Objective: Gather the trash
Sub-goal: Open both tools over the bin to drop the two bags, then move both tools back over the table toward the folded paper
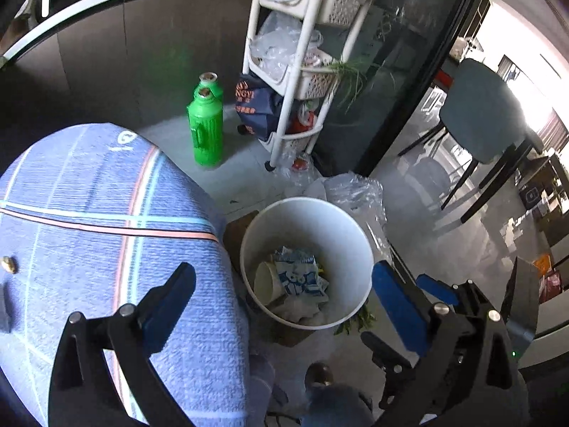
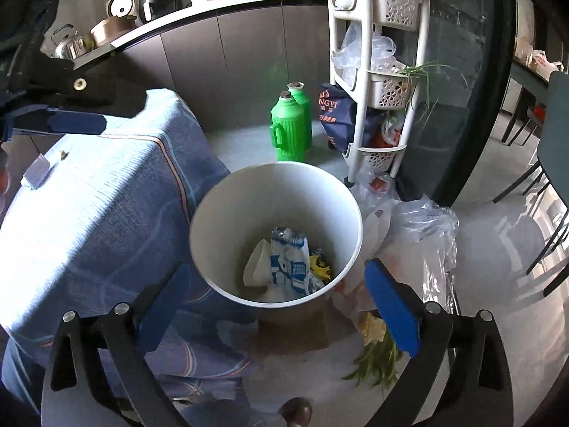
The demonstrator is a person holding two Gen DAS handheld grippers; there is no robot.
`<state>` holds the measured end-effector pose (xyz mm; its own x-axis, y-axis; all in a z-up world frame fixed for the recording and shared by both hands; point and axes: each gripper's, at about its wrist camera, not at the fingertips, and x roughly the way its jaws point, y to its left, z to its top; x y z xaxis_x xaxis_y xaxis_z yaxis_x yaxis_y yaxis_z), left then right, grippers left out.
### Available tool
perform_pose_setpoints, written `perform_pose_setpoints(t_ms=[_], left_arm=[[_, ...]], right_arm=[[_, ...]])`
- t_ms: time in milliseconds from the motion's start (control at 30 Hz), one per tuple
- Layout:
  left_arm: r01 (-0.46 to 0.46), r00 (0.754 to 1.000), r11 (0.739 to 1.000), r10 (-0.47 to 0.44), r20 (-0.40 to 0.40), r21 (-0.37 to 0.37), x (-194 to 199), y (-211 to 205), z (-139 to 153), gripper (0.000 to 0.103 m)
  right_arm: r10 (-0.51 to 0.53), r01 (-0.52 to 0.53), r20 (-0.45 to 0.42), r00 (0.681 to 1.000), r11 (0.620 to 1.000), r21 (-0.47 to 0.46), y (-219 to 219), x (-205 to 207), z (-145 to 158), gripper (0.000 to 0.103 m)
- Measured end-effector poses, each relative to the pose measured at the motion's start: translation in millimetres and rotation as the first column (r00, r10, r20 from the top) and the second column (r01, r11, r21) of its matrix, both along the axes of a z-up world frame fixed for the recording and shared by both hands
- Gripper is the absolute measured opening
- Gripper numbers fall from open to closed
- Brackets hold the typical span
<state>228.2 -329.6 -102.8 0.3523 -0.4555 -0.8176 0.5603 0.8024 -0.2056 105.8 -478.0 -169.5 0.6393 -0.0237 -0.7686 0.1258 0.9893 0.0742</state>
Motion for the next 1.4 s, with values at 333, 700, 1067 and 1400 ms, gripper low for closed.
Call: perform_pose_setpoints(t_ms=[333, 700, 1067, 1400], left_arm=[[-0.143, 0.988, 0.989, 0.145, 0.049, -0.036, -39.7, 77.5, 48.7, 0.099], [-0.31, 0.947, 0.95, 0.313, 0.077, -0.044, -82.3, 181.7, 65.3, 0.099], [-0.488, 0.87, 0.871, 0.491, 0.055, -0.061, -99.6, 292.6, 56.2, 0.099], [-0.616, 0.788, 0.787, 0.616, -0.019, -0.045, -65.7, 363.5, 25.4, 0.099]], right_arm=[[0.066, -0.062, 0.09, 0.994, 0.997, -0.054, 48.9, -15.2, 61.4, 0.094], [0.197, -0.18, 0.139, 0.971, 0.976, -0.125, 120.0, -26.1, 106.5, 0.094], [0.302, -0.28, 0.124, 0.945, 0.946, -0.165, 181.4, -18.8, 120.2, 0.094], [0.425, -0.417, 0.084, 0.901, 0.904, -0.092, 230.2, 33.2, 107.2, 0.094]])
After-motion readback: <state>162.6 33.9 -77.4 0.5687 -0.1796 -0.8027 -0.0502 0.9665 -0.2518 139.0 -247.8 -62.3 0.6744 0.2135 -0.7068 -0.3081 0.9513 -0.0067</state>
